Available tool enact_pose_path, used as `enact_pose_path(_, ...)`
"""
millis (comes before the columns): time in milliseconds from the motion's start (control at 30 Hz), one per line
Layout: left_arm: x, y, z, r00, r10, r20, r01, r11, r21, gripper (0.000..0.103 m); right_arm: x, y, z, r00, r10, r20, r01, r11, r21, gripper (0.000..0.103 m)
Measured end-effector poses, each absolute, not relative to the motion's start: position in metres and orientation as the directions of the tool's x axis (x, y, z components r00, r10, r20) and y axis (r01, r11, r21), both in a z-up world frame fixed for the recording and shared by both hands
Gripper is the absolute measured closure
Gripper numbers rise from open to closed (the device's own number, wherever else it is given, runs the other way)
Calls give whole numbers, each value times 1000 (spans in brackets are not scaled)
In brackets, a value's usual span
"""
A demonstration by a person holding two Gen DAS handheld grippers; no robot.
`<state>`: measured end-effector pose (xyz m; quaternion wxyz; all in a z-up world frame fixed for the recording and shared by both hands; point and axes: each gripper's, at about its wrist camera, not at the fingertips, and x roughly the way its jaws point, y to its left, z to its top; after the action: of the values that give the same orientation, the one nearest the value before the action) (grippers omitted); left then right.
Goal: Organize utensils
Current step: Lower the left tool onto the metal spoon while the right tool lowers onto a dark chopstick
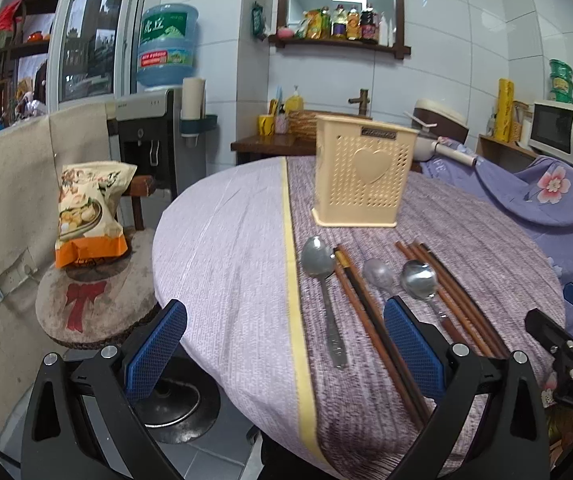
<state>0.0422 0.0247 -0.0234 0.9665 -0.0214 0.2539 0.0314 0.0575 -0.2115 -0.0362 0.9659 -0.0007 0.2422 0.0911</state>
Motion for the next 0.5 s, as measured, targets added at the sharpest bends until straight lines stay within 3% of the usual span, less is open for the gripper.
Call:
enact_pose_path(200,70,35,-32,825,67,-562,-78,997,5,11,104,-222,-46,794,186,-579,-147,983,115,6)
enact_pose_path(500,111,36,-36,786,25,-617,-18,1000,17,25,170,-211,-55,682,178,-710,-170,982,83,44)
